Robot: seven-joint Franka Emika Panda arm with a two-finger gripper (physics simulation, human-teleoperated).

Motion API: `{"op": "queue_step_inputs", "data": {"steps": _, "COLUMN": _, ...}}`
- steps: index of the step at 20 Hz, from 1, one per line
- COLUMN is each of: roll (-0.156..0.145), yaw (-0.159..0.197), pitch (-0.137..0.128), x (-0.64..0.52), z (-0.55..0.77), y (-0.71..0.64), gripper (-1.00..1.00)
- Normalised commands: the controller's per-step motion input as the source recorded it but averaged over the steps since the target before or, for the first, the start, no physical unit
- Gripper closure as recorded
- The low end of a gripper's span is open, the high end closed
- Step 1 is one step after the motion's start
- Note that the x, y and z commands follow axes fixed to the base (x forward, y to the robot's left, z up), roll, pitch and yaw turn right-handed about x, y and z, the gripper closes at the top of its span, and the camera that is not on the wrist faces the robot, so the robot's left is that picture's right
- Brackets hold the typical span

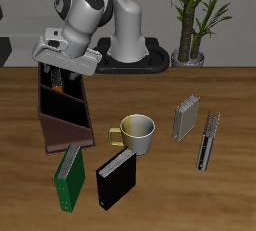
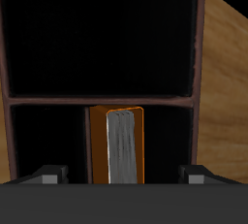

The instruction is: Place the orange book into the right desk caddy's back compartment

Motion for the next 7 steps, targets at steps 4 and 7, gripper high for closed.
{"op": "queue_step_inputs", "data": {"steps": 4, "roll": 0.014, "yaw": -0.019, "pitch": -0.037, "x": -0.03, "z": 0.21, "y": 0.08, "gripper": -1.0}}
{"op": "queue_step_inputs", "data": {"steps": 7, "roll": 0.032, "yaw": -0.014, "pitch": -0.014, "x": 0.03, "z": 0.24, "y": 0.17, "gripper": -1.0}}
